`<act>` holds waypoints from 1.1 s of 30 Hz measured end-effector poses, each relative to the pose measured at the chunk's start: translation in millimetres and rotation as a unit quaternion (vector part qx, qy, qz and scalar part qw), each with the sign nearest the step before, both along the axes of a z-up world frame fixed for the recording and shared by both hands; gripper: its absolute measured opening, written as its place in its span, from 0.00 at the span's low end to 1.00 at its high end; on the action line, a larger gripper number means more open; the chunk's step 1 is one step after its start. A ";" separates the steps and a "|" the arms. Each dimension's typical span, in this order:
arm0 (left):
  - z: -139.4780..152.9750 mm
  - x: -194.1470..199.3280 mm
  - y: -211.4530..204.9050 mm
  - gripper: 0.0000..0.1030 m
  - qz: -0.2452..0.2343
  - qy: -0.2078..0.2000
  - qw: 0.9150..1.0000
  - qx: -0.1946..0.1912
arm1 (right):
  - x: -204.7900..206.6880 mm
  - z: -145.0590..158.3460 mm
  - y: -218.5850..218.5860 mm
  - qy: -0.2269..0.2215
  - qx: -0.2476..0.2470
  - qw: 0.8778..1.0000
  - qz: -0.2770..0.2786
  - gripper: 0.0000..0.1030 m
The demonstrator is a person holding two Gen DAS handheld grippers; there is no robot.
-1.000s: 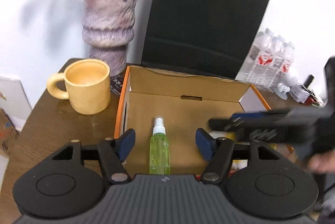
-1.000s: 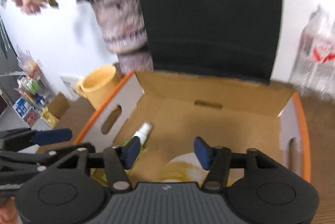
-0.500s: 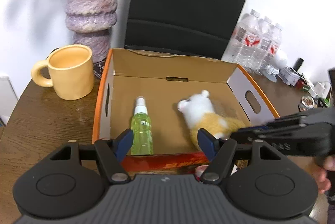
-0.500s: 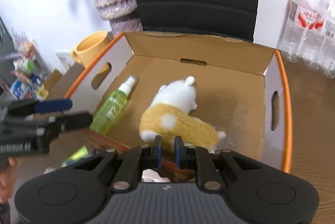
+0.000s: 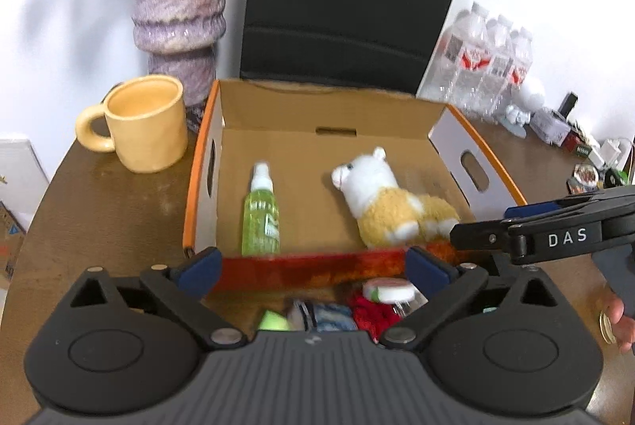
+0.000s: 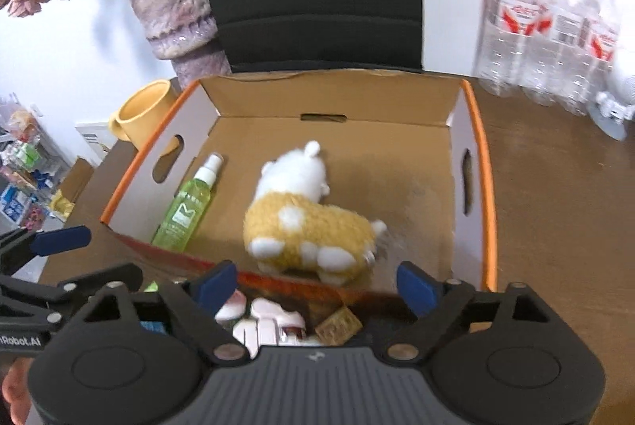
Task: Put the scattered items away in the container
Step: 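Withdraw both tools from the box back over the table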
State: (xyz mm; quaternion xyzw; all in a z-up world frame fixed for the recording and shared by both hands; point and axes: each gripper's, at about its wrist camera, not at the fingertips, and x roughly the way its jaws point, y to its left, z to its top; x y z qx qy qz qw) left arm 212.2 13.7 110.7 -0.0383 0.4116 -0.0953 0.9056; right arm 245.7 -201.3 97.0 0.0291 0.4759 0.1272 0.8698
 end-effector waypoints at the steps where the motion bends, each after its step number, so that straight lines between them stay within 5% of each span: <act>1: 1.3 -1.8 -1.8 1.00 0.000 0.007 1.000 0.004 | -4.7 1.8 1.3 0.004 -0.010 1.000 -0.004 0.87; 6: 6.2 -12.8 -9.5 1.00 0.004 0.026 0.999 0.028 | -25.5 9.6 5.6 0.003 -0.040 0.999 -0.012 0.90; 19: 17.8 -55.5 -15.8 1.00 0.006 0.009 0.999 0.043 | -83.1 17.8 -10.7 -0.013 -0.008 0.999 -0.030 0.94; 25: 28.0 -91.3 -28.1 1.00 0.003 -0.032 0.998 0.053 | -127.4 31.5 -11.1 -0.060 0.004 0.998 -0.018 0.94; 33: 11.2 -184.2 -13.6 1.00 -0.009 -0.134 0.991 -0.003 | -213.1 10.9 -18.3 -0.142 0.027 0.989 -0.021 1.00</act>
